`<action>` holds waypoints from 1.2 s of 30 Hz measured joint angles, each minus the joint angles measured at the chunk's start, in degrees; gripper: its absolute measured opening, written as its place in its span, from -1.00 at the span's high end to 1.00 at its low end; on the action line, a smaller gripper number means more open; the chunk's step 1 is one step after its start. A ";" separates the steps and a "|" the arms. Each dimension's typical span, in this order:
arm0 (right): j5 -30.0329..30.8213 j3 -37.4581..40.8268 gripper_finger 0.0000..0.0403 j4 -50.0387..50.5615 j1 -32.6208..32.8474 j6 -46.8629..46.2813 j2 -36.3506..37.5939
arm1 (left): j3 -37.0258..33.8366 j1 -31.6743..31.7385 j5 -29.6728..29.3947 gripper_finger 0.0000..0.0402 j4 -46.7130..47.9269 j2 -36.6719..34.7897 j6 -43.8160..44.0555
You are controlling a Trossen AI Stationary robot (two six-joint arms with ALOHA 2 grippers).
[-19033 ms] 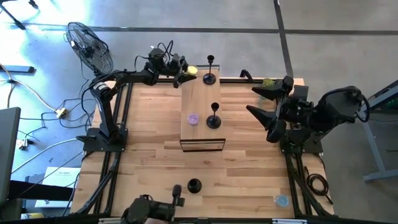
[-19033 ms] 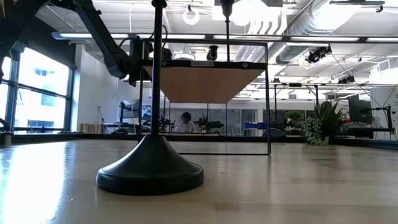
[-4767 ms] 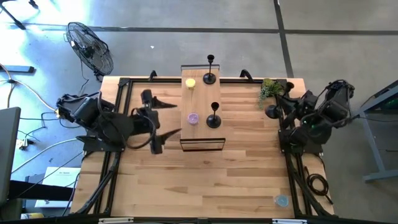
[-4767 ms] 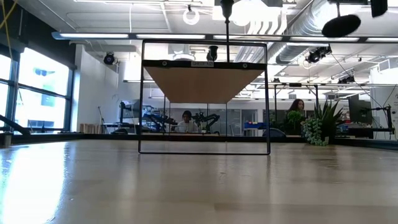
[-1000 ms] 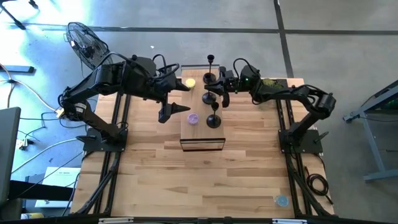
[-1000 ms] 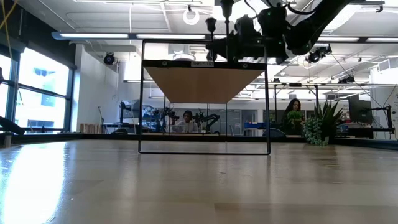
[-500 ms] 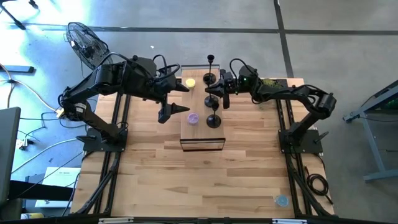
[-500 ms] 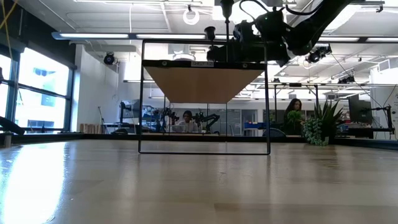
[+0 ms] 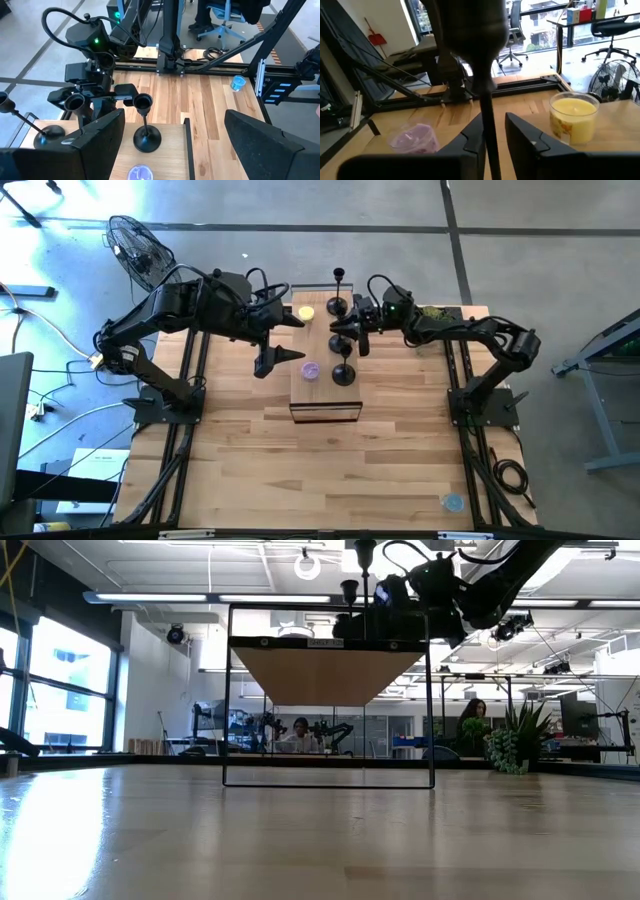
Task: Pick & Place candle stick holders
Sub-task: Put the candle holder on the shelf aligned with the other candle holder on the shelf, then put the blue scented candle on the shelf aligned with the scented candle on the shelf
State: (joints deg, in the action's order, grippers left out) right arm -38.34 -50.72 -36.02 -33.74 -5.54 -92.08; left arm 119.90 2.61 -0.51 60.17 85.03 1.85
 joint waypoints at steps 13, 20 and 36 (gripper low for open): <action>-0.25 0.00 0.45 -0.16 -0.13 -4.54 2.05 | 0.00 0.00 0.05 -0.68 -0.01 0.00 0.00; 0.33 0.00 0.15 0.28 -0.13 -4.96 2.19 | 0.00 0.00 0.11 -0.68 -0.03 0.00 0.00; -0.05 0.00 -0.06 -1.06 0.11 -4.96 2.80 | 0.00 0.00 0.15 -0.68 -0.03 0.00 1.44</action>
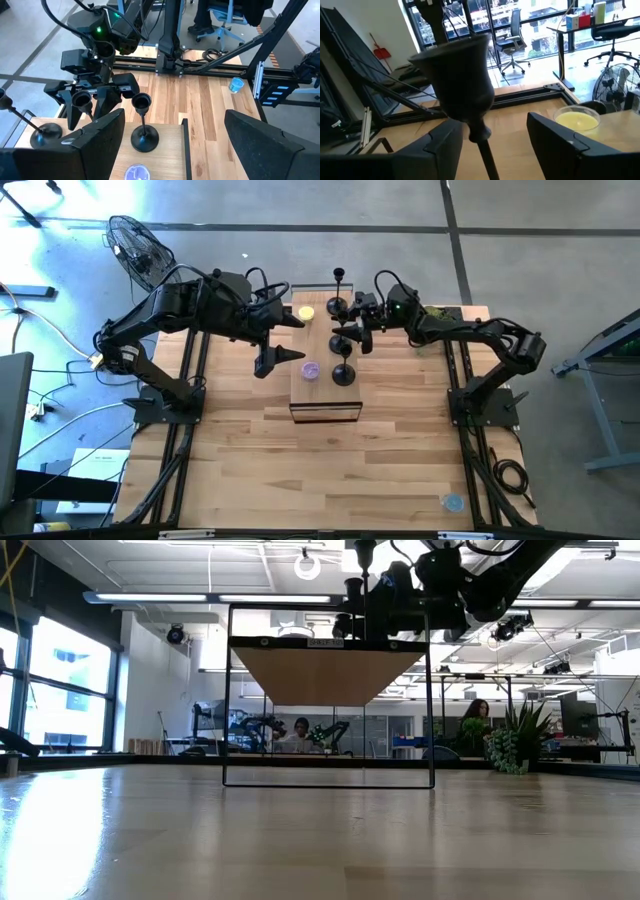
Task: Pick & Place candle stick holders
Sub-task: Put the blue scented candle on the shelf aligned with the scented candle on the shelf
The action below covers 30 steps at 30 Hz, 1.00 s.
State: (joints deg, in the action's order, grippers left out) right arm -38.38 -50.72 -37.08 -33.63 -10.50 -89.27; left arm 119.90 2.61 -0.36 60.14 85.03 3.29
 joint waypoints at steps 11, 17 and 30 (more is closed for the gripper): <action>-2.68 -0.44 -0.06 -5.21 0.02 0.44 0.00 | -0.02 -0.02 2.90 -0.68 0.04 0.00 0.02; -5.01 -2.96 -0.06 -5.20 0.02 1.39 0.00 | -0.02 -0.02 3.02 -0.68 0.17 0.00 0.02; -5.27 -10.02 -0.05 -1.69 -0.69 2.05 0.59 | -0.02 -0.02 3.02 -0.68 1.99 0.00 0.92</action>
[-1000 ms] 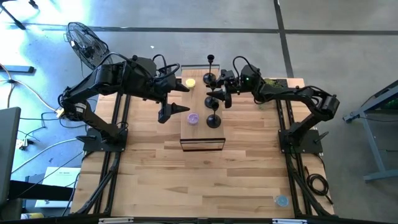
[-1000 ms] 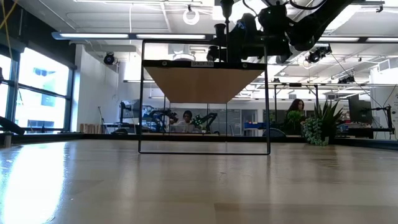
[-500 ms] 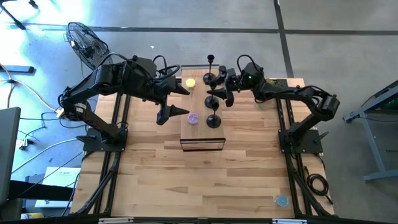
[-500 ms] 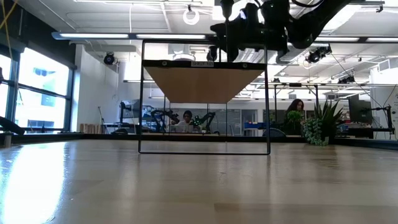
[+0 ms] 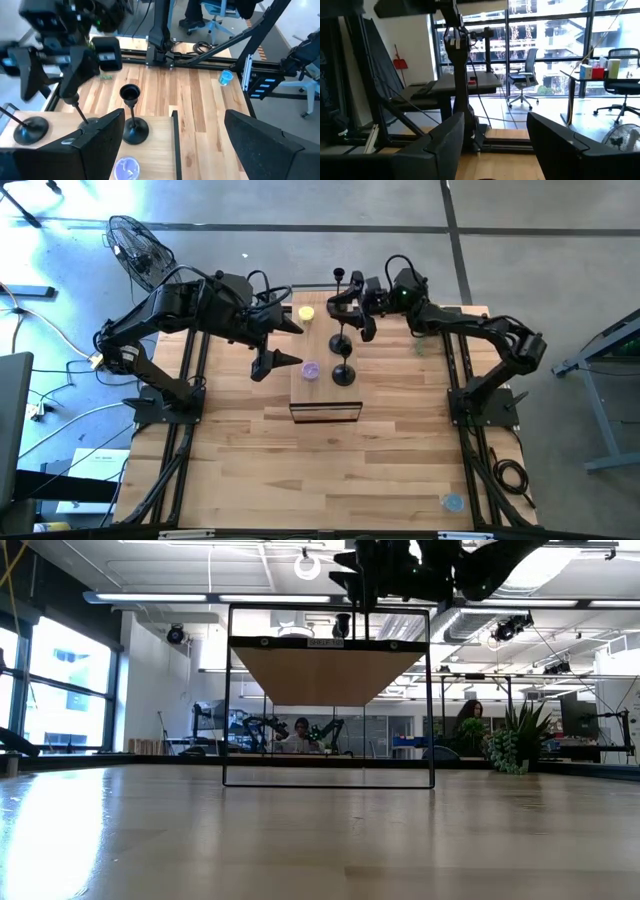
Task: Pick & Place candle stick holders
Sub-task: Put the blue scented candle on the shelf aligned with the scented candle on the shelf
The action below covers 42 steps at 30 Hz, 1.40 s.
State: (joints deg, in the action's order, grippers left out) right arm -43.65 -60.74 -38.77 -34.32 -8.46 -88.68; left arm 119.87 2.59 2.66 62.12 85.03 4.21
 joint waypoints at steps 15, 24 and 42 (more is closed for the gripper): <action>0.19 -1.19 -0.05 24.67 -0.21 9.73 22.79 | -0.02 -4.67 0.88 -0.68 1.41 0.02 0.51; 6.74 -1.19 -0.05 57.40 0.55 14.24 41.75 | -0.02 -5.63 0.84 -0.68 1.34 0.02 -1.64; 10.07 -1.17 -0.04 59.23 19.86 -13.07 57.66 | -2.87 -5.62 1.43 -0.68 -2.77 0.04 -1.77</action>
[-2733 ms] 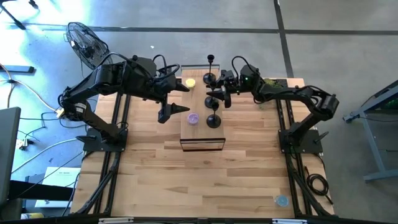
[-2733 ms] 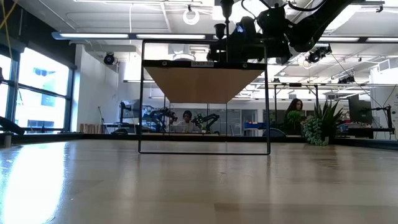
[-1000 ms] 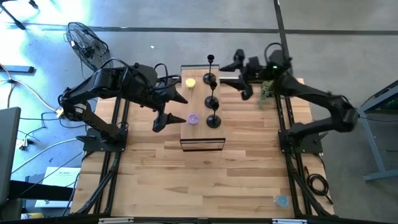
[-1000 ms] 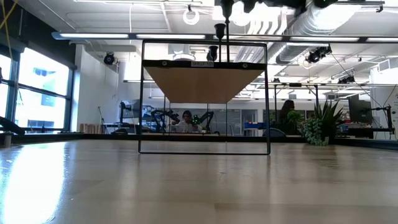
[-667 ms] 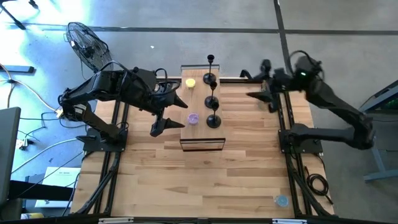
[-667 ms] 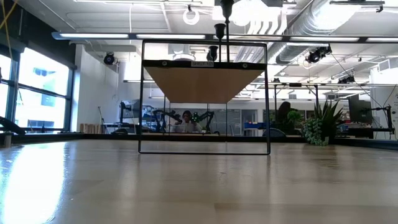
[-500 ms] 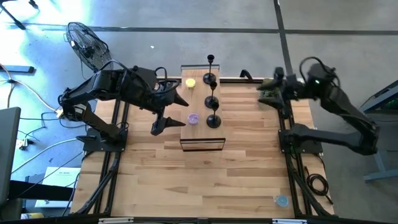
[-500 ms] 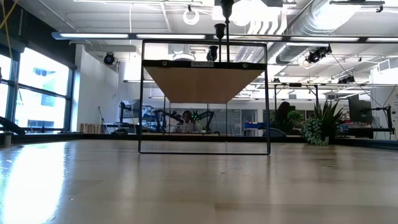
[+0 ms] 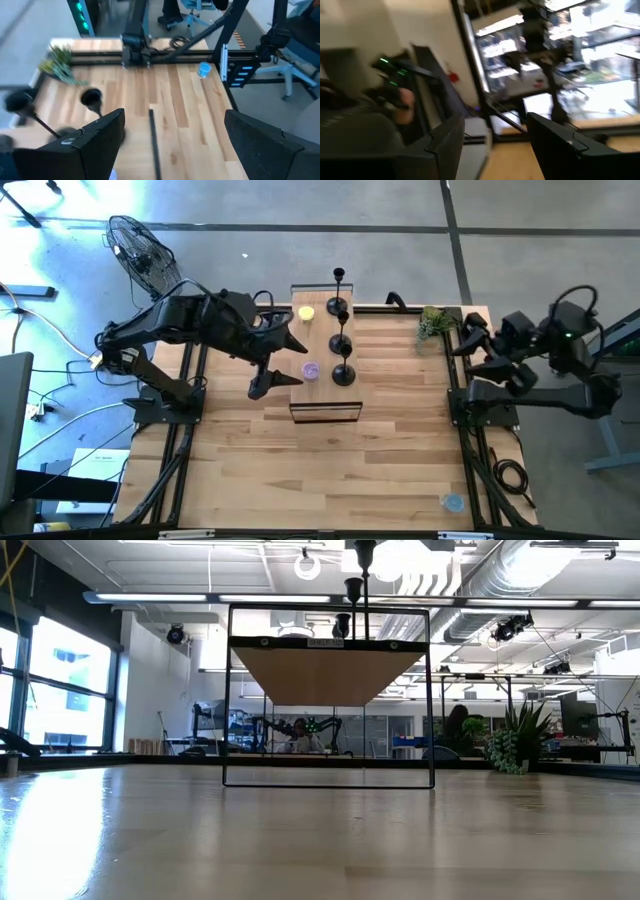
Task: Pick & Place candle stick holders
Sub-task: Put the blue scented candle on the shelf aligned with the scented candle on the shelf
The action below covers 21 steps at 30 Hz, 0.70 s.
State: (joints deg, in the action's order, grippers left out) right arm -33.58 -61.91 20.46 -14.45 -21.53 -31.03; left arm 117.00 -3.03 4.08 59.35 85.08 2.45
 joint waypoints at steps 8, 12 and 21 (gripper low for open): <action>0.92 0.04 -0.03 -10.37 11.62 -3.95 -2.72 | -1.89 -2.00 8.15 -0.68 -5.13 0.02 6.66; 3.38 0.04 -0.03 -17.11 18.60 -2.58 -6.17 | -1.91 -5.30 9.81 -0.68 -6.06 -0.16 4.08; 23.90 0.05 -0.03 -17.35 34.89 0.51 -16.08 | -1.91 -11.36 6.37 -0.68 -4.80 -0.31 3.78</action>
State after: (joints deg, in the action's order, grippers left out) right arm -9.69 -61.87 3.11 20.43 -21.02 -47.11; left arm 115.09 -14.38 10.45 54.55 84.77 6.23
